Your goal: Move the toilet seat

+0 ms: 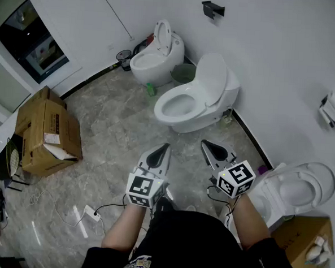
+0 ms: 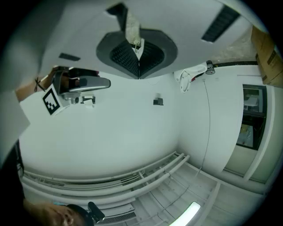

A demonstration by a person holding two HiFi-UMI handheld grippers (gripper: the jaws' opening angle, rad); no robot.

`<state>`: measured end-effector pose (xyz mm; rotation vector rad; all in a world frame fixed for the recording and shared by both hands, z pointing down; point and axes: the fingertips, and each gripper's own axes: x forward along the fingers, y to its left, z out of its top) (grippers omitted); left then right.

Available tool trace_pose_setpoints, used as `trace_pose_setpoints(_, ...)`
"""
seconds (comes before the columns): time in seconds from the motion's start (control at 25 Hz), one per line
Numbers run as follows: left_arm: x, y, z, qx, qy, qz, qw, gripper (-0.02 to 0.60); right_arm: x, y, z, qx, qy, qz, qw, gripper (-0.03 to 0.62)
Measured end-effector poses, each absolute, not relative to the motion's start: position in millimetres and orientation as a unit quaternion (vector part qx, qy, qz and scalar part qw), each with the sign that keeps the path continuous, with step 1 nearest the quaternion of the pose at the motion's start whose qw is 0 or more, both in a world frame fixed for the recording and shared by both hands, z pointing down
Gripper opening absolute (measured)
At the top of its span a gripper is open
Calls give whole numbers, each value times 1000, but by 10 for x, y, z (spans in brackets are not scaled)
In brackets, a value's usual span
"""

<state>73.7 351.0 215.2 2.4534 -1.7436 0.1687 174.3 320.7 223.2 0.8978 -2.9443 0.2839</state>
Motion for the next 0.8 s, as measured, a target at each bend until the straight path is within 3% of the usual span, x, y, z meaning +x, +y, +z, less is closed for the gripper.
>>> trace_pose_setpoints(0.6,528,3376,2276,811,-580,40,61,6,1648,3107,2256,285,-952,114,-6,9)
trace_pose_setpoints(0.8,439,3259,2243,814,-574,43,75,6,1518,2990,2295,287,-950,124,-9,37)
